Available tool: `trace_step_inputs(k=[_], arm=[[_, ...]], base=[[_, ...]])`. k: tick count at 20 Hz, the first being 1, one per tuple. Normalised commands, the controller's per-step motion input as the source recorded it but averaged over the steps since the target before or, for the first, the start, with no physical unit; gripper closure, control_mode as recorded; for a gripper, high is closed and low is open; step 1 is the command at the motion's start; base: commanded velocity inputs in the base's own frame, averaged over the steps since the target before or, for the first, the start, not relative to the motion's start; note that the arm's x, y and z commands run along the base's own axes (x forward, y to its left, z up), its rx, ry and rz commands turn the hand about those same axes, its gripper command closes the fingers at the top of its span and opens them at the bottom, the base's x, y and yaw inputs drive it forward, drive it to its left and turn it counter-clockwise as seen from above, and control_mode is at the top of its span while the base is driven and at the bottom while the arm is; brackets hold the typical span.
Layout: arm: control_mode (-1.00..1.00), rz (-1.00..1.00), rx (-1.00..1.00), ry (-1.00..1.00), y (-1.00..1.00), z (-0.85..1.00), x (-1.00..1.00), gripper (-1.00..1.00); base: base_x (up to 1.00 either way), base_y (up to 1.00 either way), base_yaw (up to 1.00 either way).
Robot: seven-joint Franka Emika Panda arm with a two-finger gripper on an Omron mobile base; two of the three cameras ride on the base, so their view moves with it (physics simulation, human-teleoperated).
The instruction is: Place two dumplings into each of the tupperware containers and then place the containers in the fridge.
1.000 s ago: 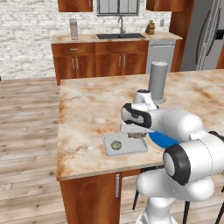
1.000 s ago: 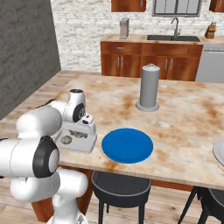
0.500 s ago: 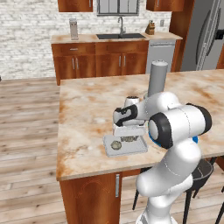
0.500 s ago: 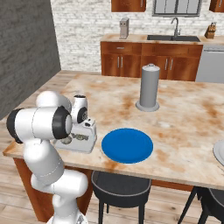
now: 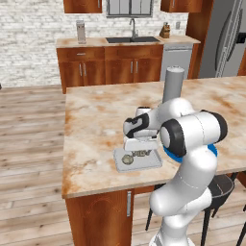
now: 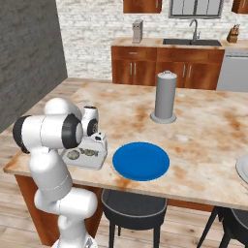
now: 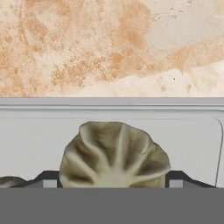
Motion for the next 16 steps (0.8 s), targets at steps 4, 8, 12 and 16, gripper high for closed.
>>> trace_step_inputs(k=[4, 8, 12, 16], arm=[[-1.00, 0.00, 0.00, 0.00, -0.11, -0.09, -0.27, 1.00], [-1.00, 0.00, 0.00, 0.00, -0.16, -0.13, -0.34, 1.00], [-1.00, 0.00, 0.00, 0.00, 0.00, -0.23, -0.01, 1.00], [-1.00, 0.00, 0.00, 0.00, 0.00, -0.10, 0.00, 1.00]], base=[[0.00, 0.00, 0.00], [0.00, 0.00, 0.00], [0.00, 0.00, 0.00], [0.00, 0.00, 0.00]])
